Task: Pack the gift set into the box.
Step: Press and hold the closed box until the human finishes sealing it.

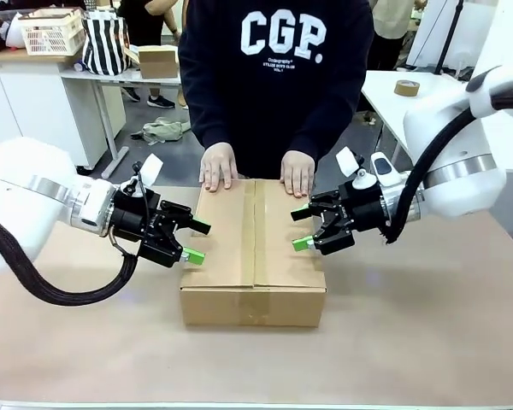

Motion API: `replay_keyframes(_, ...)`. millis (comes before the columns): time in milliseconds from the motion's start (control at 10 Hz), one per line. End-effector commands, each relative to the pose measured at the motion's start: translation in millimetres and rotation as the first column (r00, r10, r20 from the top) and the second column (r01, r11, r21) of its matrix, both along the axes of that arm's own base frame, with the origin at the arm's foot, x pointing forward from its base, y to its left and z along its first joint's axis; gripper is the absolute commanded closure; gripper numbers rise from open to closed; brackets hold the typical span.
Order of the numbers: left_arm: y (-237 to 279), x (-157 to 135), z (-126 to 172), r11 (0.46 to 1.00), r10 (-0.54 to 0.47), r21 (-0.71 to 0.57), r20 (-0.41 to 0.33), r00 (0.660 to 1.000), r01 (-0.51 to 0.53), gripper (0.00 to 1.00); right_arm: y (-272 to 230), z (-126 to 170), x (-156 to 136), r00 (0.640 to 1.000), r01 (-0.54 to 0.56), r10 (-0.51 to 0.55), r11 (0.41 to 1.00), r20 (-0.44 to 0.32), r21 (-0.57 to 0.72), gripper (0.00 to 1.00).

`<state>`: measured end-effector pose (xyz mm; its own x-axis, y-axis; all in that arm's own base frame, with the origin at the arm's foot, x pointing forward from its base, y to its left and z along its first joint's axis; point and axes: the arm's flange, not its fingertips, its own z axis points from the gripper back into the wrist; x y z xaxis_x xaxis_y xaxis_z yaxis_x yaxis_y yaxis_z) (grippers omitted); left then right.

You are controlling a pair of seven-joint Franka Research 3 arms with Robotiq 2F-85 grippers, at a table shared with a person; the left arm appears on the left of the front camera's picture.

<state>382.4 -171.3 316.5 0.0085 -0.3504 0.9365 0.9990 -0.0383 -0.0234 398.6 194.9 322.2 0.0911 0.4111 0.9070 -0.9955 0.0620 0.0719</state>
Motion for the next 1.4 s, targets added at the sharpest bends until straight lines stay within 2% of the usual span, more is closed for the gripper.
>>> replay_keyframes(0,-5.2,4.9,-8.2,1.0,0.005,-0.024,0.018,1.0,-0.005,0.0,12.6,-10.0,6.8,0.998,-0.01,0.01,1.0,0.057,0.002,0.0)
replay_keyframes(200,-8.4,6.0,-11.4,1.0,0.008,-0.02,0.023,1.0,-0.007,0.0,25.5,-19.9,6.8,0.994,-0.068,0.069,0.998,0.08,-0.014,0.0)
replay_keyframes(400,-14.3,6.2,-18.5,1.0,0.001,0.021,0.017,1.0,-0.001,0.0,31.5,-26.9,6.9,0.995,-0.071,0.074,0.996,0.068,-0.044,0.0)
replay_keyframes(700,-15.6,6.6,-23.2,0.994,-0.009,0.106,0.042,0.999,0.004,0.0,23.8,-42.0,9.3,0.999,-0.047,0.045,0.996,-0.019,-0.081,0.0)
replay_keyframes(800,-16.2,6.8,-24.9,0.994,-0.003,0.112,0.036,0.999,-0.001,0.0,23.3,-42.4,8.6,0.998,-0.065,0.063,0.995,-0.025,-0.077,0.0)
replay_keyframes(900,-12.2,7.1,-7.5,0.999,-0.009,0.04,0.015,1.0,0.008,0.0,26.1,-19.2,6.6,0.998,-0.068,0.068,0.998,0.003,-0.003,0.0)
replay_keyframes(1300,-12.2,7.1,-7.5,0.999,-0.009,0.04,0.015,1.0,0.008,0.0,26.1,-19.2,6.6,0.998,-0.068,0.068,0.998,0.003,-0.003,0.0)
